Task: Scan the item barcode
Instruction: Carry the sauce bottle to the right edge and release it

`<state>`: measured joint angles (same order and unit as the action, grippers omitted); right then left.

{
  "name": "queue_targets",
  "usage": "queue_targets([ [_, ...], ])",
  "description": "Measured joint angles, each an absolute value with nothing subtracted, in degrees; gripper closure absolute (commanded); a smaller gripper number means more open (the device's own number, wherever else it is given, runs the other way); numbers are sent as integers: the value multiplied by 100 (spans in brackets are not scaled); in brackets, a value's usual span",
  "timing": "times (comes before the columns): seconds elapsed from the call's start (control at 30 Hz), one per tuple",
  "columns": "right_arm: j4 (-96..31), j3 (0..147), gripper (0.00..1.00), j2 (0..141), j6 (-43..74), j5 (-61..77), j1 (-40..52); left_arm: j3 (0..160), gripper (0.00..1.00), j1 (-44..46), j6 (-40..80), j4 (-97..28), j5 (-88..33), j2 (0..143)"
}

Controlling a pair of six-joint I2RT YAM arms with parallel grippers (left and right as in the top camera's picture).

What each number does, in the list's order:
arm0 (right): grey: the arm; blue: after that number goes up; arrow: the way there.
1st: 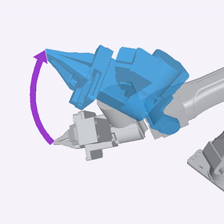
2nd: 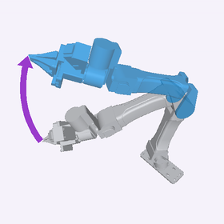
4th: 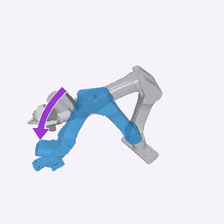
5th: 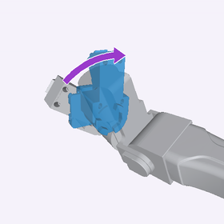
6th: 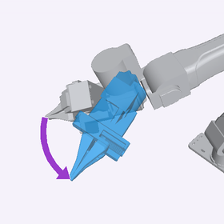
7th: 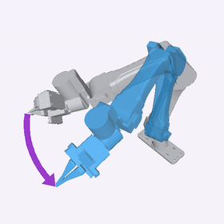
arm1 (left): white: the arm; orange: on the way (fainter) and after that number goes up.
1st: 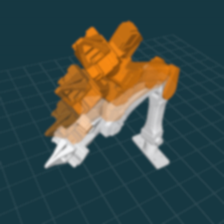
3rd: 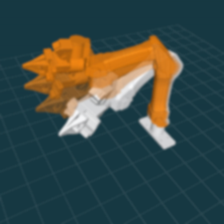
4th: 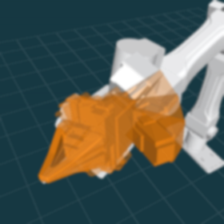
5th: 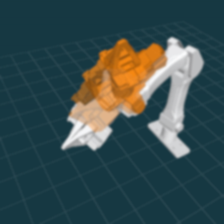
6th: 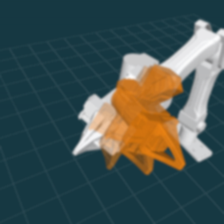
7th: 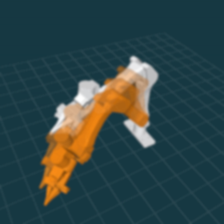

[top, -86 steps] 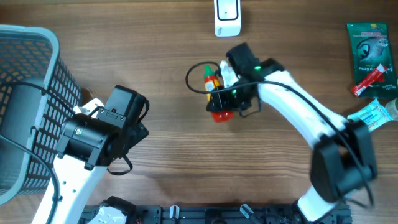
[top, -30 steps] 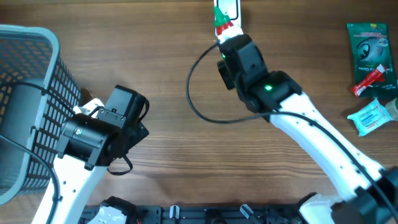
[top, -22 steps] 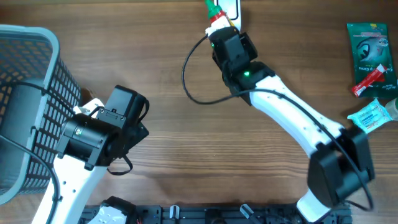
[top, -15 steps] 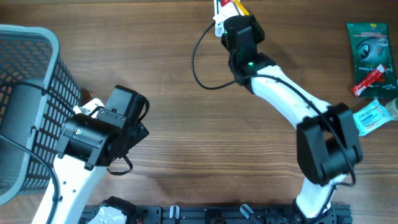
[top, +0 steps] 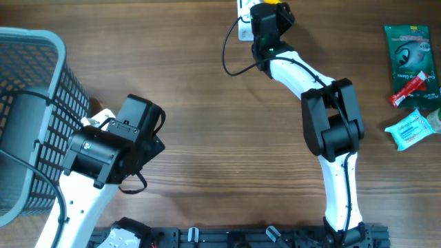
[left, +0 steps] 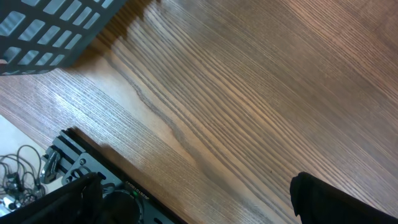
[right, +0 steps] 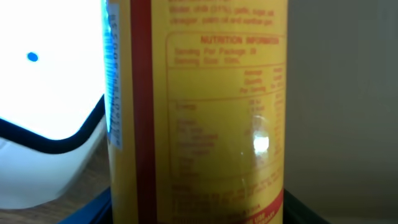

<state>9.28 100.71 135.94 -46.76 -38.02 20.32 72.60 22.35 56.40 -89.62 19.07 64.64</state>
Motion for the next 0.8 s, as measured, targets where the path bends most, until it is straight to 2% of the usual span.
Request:
queue_targets([
  [0.3, 784, 10217, 63, 13594, -4554, -4934, 1872, 7260, 0, 2235, 5640, -8962, 1905, 6464],
  [0.4, -628, 10339, 60, 13598, -3894, -5380, 1177, 7260, 0, 2235, 5640, -8965, 1905, 6464],
  [0.43, -1382, 10359, 59, 13596, -3352, -5435, 891, 7260, 0, 2235, 5640, -8960, 1909, 6464],
  [0.5, -2700, 10363, 59, 13631, -2609, -5258, 99, 7260, 0, 2235, 5640, -8960, 1905, 6462],
  [0.57, -3468, 10344, 58, 13631, -1750, -4882, -421, 7260, 0, 2235, 5640, -8967, 1907, 6460],
  [0.6, -3680, 10339, 55, 13633, -1413, -4670, -668, 7260, 0, 2235, 5640, -8962, 1905, 6460],
  [0.63, -3806, 10339, 39, 13633, -1070, -4410, -895, 7260, 0, 2235, 5640, -8960, 1905, 6460],
  [0.7, -3962, 10388, 0, 13620, -513, -4045, -1205, 7260, 0, 2235, 5640, -8962, 1905, 6460],
  [0.8, -4202, 10451, 0, 13472, -104, -3594, -1319, 7260, 0, 2235, 5640, -8965, 1905, 6460],
])
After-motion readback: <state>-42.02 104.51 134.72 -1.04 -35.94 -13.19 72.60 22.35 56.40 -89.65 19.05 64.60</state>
